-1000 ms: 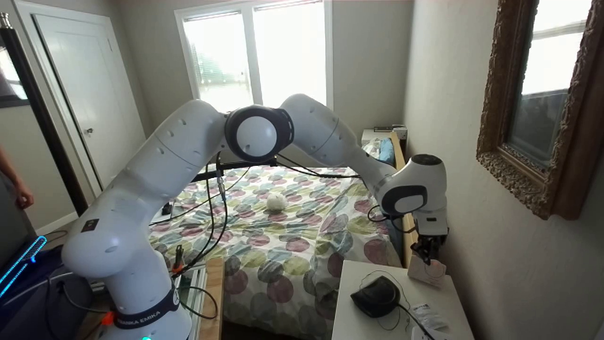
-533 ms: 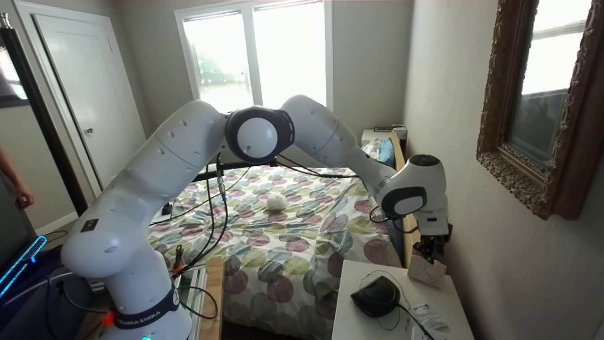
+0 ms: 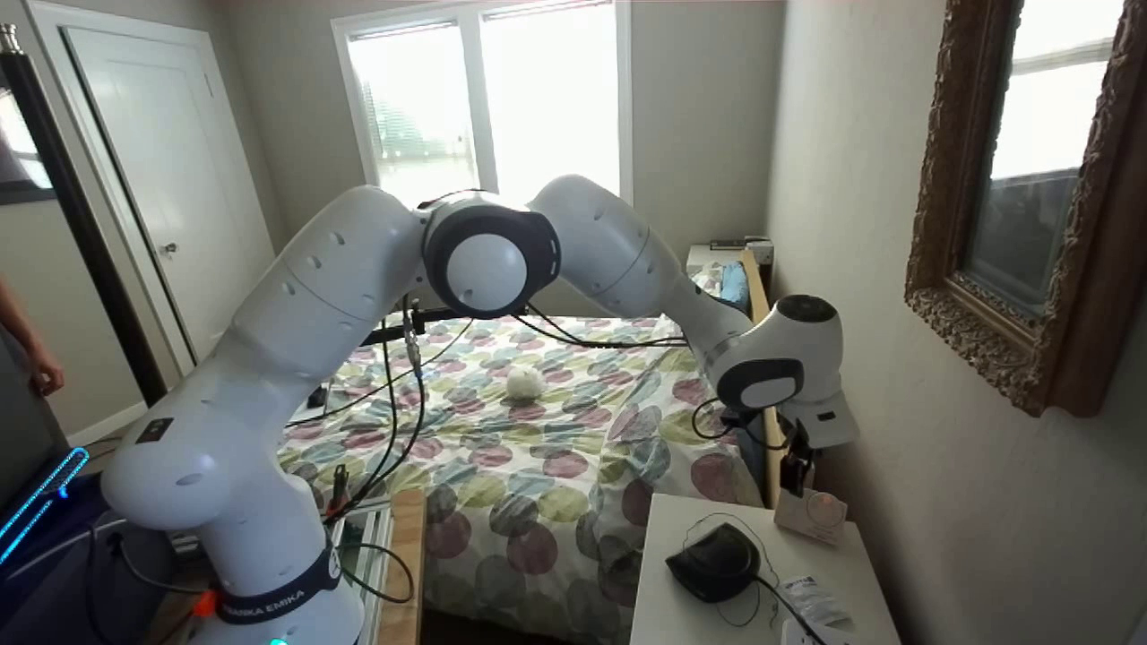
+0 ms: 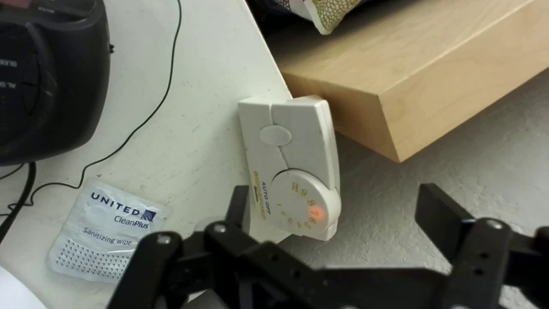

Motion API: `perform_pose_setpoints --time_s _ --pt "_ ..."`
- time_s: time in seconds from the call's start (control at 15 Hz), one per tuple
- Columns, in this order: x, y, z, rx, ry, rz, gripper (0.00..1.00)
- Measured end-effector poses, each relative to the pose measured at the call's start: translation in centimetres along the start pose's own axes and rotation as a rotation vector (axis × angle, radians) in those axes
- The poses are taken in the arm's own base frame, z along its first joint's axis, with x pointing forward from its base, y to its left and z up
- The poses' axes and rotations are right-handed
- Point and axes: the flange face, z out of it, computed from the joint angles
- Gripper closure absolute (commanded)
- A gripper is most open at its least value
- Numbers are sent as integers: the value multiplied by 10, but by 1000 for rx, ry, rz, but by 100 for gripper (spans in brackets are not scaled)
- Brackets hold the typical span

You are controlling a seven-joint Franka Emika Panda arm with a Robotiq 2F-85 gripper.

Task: Move the white object to the left

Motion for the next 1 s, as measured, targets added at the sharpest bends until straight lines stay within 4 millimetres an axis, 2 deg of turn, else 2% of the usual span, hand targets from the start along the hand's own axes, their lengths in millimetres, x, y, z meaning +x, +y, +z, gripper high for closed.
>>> perform_pose_setpoints --time_s 0.47,1.0 --pt "0 17 1 -23 -19 -213 0" --pt "-2 22 19 -51 -13 -216 0"
